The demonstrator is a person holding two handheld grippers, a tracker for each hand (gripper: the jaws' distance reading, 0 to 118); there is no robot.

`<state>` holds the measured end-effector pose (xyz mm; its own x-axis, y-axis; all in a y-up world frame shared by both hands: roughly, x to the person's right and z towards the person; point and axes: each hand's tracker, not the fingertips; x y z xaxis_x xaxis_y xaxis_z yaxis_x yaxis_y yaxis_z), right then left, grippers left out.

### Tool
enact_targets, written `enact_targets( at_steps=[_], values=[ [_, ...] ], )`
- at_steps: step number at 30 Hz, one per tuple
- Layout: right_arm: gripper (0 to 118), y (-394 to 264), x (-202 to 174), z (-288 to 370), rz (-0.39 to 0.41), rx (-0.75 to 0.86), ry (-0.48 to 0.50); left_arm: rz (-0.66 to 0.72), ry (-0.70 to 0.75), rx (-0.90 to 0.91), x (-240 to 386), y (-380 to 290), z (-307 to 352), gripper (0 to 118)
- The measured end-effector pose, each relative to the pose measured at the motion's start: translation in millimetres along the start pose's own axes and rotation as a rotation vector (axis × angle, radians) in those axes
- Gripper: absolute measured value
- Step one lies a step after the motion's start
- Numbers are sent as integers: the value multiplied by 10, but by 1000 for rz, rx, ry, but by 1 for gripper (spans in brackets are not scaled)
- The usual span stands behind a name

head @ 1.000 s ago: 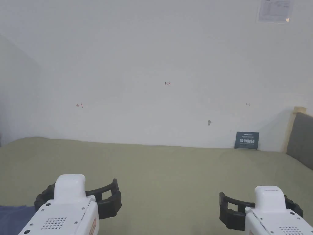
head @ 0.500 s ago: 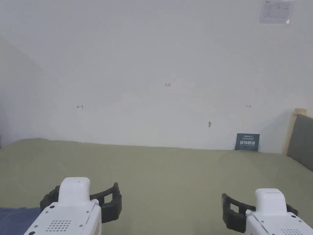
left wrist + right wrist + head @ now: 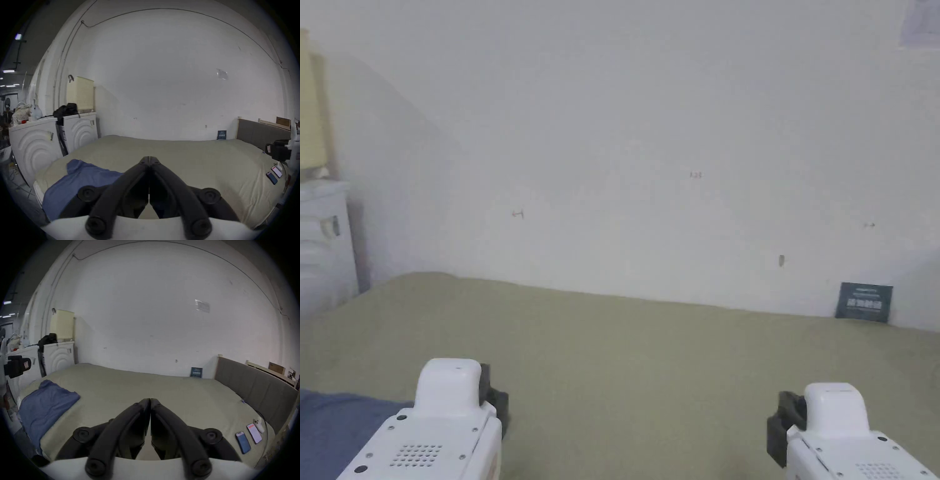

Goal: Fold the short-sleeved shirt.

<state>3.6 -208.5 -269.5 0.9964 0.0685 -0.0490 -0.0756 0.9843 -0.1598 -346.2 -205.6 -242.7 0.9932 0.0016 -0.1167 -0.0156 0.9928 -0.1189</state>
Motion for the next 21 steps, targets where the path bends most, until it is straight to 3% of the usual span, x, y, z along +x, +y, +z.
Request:
enact_targets(
  at_steps=[4, 9, 12, 16, 21],
  values=[
    [7, 131, -715, -275, 27, 22, 157, 15, 145, -11, -603, 99, 209, 0],
    [7, 256, -1601, -460, -25, 47, 344, 3, 343, -7, -1313, 150, 616, 0],
    [7, 252, -2018, -494, -11, 42, 432, 47, 421, -14, -1632, 111, 837, 0],
    [7, 243, -2276, -484, -6, 34, 469, 63, 470, -32, -1810, 35, 951, 0],
    [7, 142, -2234, -563, 16, 36, 453, 92, 415, -86, -1871, -21, 618, 0]
  ],
)
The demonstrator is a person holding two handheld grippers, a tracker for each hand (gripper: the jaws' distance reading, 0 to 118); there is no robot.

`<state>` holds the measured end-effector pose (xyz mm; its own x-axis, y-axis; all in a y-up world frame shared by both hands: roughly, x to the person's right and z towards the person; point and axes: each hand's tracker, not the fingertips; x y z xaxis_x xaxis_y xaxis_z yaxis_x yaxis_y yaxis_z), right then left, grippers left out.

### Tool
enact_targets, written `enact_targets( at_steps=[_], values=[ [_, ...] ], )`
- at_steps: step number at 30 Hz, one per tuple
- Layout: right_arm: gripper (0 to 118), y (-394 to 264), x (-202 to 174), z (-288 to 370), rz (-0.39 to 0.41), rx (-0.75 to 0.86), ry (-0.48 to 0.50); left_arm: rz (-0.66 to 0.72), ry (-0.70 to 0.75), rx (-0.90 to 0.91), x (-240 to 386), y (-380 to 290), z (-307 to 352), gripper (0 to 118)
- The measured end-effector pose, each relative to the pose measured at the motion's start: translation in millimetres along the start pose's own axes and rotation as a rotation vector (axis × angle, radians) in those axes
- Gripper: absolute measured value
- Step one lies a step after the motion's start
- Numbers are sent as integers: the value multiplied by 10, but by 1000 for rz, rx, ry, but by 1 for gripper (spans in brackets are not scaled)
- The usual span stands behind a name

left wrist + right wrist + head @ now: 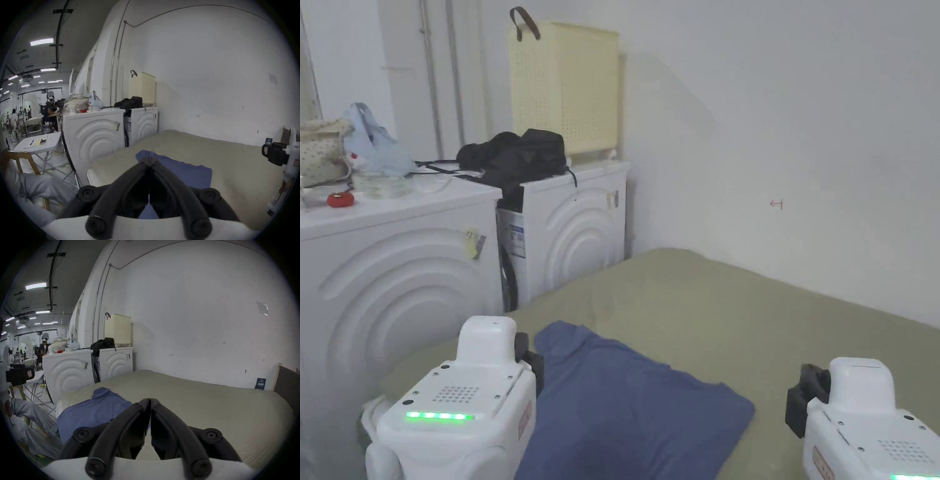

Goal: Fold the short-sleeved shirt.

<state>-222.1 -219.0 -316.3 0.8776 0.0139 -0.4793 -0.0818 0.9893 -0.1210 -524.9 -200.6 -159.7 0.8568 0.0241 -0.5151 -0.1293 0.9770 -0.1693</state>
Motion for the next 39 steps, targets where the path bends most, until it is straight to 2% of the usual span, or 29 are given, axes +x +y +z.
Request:
enact_targets(
  at_steps=[5, 8, 10, 13, 16, 19, 20, 21, 22, 23, 25, 28, 29, 31, 32, 33, 34, 35, 36, 39],
  values=[
    [7, -108, 272, -59, 29, -1, -55, -79, -131, -126, 455, 279, -865, 0],
    [7, -193, 442, -158, 31, -13, -81, -172, -289, -311, 780, 478, -1666, 0],
    [7, -264, 530, -246, 34, -24, -99, -175, -424, -582, 1012, 510, -2279, 0],
    [7, -408, 650, -366, 35, -44, -109, -184, -539, -971, 1302, 249, -3040, 0],
    [7, -553, 713, -465, 38, -82, -104, -316, -549, -1135, 1590, -90, -3273, 0],
    [7, -681, 767, -542, 46, -108, -94, -334, -485, -1173, 1731, -364, -3494, 3],
    [7, -712, 775, -566, 48, -112, -95, -330, -464, -1148, 1750, -399, -3512, 22],
    [7, -754, 789, -591, 54, -113, -90, -308, -446, -1117, 1775, -466, -3544, 77],
    [7, -794, 790, -611, 56, -117, -91, -278, -448, -1112, 1772, -532, -3561, 113],
    [7, -818, 792, -632, 52, -126, -93, -223, -479, -1096, 1699, -533, -3566, 118],
    [7, -871, 800, -660, 38, -141, -89, -146, -521, -1143, 1706, -598, -3581, 109],
    [7, -920, 786, -666, 25, -151, -91, -224, -506, -1184, 1747, -772, -3625, 105],
    [7, -937, 784, -667, 23, -154, -92, -261, -514, -1188, 1762, -817, -3615, 100],
    [7, -957, 796, -655, 15, -159, -90, -286, -522, -1198, 1776, -953, -3610, 63],
    [7, -966, 804, -652, 13, -162, -91, -308, -502, -1208, 1790, -984, -3601, 43],
    [7, -980, 819, -646, 13, -164, -93, -377, -434, -1172, 1815, -1000, -3551, 27],
    [7, -998, 852, -630, 13, -167, -95, -385, -455, -1132, 1807, -962, -3527, 21],
    [7, -1006, 881, -617, 14, -170, -101, -350, -479, -1147, 1770, -990, -3561, 7],
    [7, -1013, 920, -598, 14, -173, -109, -283, -506, -1153, 1748, -946, -3578, 0],
    [7, -1009, 1093, -512, 6, -177, -136, -225, -534, -1090, 1723, -734, -3536, 0]
  ],
)
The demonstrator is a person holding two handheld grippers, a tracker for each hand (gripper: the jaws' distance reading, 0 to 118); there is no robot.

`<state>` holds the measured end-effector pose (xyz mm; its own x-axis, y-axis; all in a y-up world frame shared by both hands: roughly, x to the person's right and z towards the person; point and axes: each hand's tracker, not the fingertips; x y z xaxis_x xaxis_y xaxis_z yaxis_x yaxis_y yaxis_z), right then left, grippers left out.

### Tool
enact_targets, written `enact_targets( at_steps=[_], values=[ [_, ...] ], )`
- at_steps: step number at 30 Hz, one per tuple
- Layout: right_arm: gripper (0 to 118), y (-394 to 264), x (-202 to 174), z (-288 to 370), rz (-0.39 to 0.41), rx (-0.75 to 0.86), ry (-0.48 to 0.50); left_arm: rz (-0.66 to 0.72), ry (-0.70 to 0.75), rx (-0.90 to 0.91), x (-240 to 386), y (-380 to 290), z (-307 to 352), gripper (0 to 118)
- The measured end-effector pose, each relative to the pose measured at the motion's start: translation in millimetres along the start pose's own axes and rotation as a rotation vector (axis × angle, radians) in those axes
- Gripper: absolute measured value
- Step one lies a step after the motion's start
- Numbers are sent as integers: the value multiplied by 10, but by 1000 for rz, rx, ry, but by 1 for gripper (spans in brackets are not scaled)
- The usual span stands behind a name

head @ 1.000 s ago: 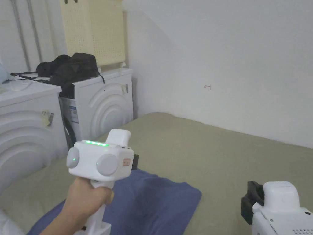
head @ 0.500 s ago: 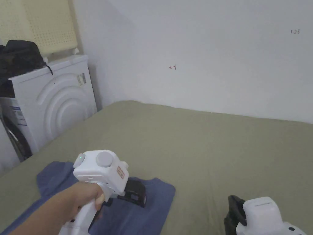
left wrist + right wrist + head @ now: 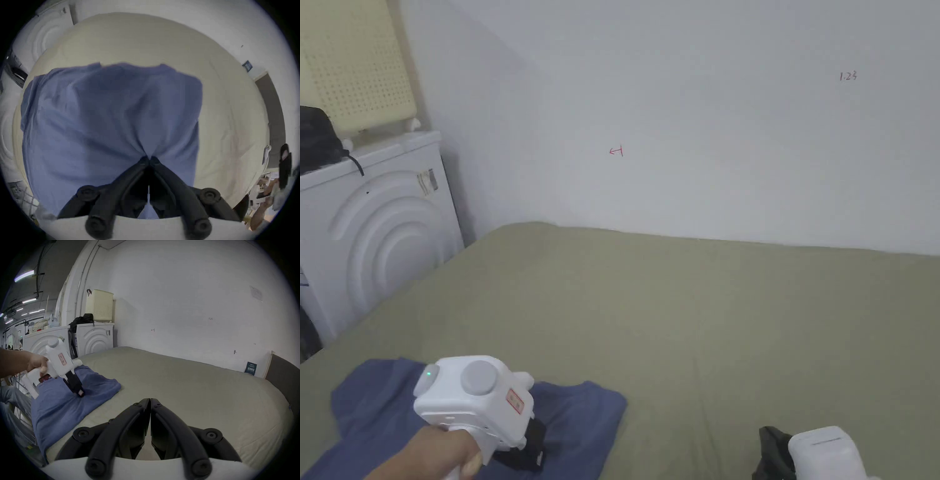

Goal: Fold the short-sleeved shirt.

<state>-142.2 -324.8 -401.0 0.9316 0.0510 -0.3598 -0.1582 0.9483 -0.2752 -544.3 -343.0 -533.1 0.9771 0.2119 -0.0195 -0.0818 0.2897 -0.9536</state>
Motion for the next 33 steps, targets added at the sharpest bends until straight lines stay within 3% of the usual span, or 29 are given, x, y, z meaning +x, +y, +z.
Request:
enact_targets(
  at_steps=[5, 8, 11, 22, 29, 33],
  values=[
    [7, 24, 357, 94, -26, -10, -75, -104, 53, 50, 368, 130, 308, 0],
    [7, 25, 579, 192, -29, -13, -130, -108, 23, 118, 654, 252, 448, 0],
    [7, 35, 815, 352, -42, -14, -170, -197, -22, 126, 1100, 427, 514, 0],
    [7, -81, 1841, 1284, -48, -39, -431, -598, -285, 137, 3717, 480, 508, 0],
    [7, -297, 2535, 2061, -141, -65, -664, -796, -503, 63, 5345, 105, 273, 0],
    [7, -386, 2788, 2398, -166, -78, -744, -872, -601, 10, 5977, -257, 112, 0]
  ],
)
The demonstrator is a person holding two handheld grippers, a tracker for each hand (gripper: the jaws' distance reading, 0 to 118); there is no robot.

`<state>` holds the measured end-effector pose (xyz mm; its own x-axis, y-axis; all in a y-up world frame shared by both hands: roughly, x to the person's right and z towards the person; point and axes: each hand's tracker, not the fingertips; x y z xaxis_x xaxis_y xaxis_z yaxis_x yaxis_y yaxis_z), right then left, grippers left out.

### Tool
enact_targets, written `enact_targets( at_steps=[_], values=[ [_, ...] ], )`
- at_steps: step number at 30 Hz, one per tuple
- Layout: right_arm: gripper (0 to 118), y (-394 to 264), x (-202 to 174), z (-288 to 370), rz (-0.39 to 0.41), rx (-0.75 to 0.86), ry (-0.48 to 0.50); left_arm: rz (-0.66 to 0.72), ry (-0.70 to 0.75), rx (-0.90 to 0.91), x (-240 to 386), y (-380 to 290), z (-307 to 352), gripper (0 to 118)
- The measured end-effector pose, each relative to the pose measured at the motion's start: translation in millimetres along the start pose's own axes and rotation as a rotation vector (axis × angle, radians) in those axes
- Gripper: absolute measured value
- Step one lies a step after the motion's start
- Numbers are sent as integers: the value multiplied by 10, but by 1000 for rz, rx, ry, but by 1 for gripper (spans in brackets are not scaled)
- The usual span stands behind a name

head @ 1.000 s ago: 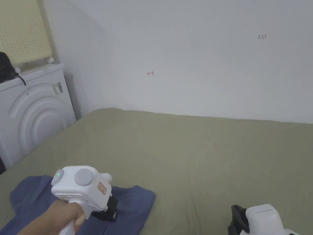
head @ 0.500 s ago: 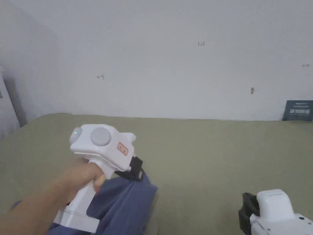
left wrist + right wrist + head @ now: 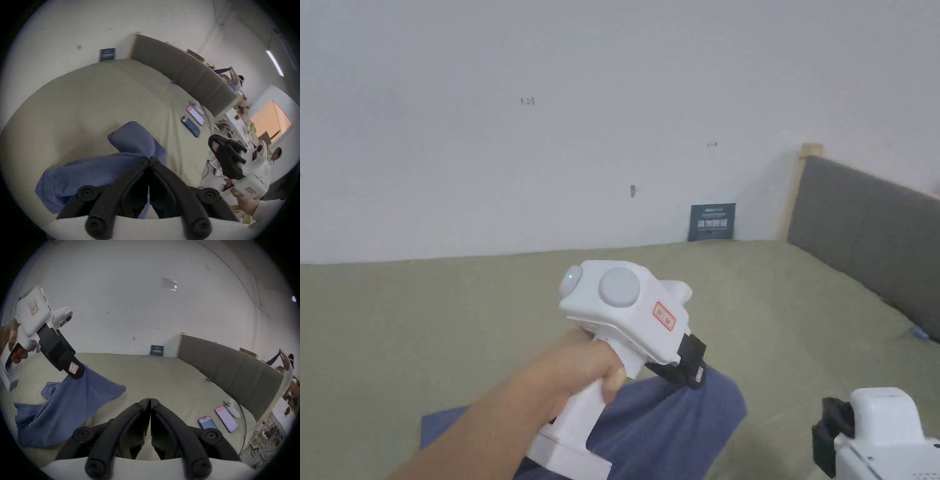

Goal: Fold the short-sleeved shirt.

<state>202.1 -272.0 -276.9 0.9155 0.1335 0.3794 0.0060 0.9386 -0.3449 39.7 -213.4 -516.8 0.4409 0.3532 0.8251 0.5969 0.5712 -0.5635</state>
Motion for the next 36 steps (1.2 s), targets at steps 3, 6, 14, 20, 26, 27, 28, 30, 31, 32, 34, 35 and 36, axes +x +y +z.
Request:
enact_targets(
  at_steps=[3, 6, 14, 20, 26, 27, 28, 30, 31, 32, 34, 35, 36],
  values=[
    [7, -32, 151, 27, -2, -7, -26, 8, -40, -32, 164, -43, -306, 0],
    [7, -52, 183, 25, -8, -14, -29, 17, -52, -76, 164, -184, -501, 0],
    [7, 7, -83, -28, -22, -5, 52, 162, -21, 77, -212, -349, 181, 116],
    [7, 174, -373, -50, -29, 15, 143, 240, 293, 317, -564, -1040, 1564, 82],
    [7, 246, -687, -55, -14, 14, 226, 356, 659, 459, -695, -2365, 2374, 0],
    [7, 240, -735, -51, -11, 14, 236, 397, 659, 471, -728, -2597, 2470, 0],
    [7, 235, -778, -48, -5, 10, 246, 439, 651, 482, -747, -2810, 2550, 0],
    [7, 216, -840, -45, -2, 4, 258, 498, 664, 498, -753, -3136, 2653, 0],
    [7, 208, -867, -39, 0, -2, 267, 509, 680, 503, -739, -3281, 2702, 0],
    [7, 198, -892, -32, 2, -4, 269, 519, 674, 488, -760, -3368, 2727, 0],
    [7, 189, -929, -20, 6, -10, 275, 554, 654, 459, -831, -3526, 2738, 0],
    [7, 186, -940, -10, 8, -10, 279, 568, 648, 444, -830, -3558, 2722, 0],
    [7, 187, -949, 6, 12, -9, 281, 576, 643, 415, -877, -3584, 2703, 0]
  ],
)
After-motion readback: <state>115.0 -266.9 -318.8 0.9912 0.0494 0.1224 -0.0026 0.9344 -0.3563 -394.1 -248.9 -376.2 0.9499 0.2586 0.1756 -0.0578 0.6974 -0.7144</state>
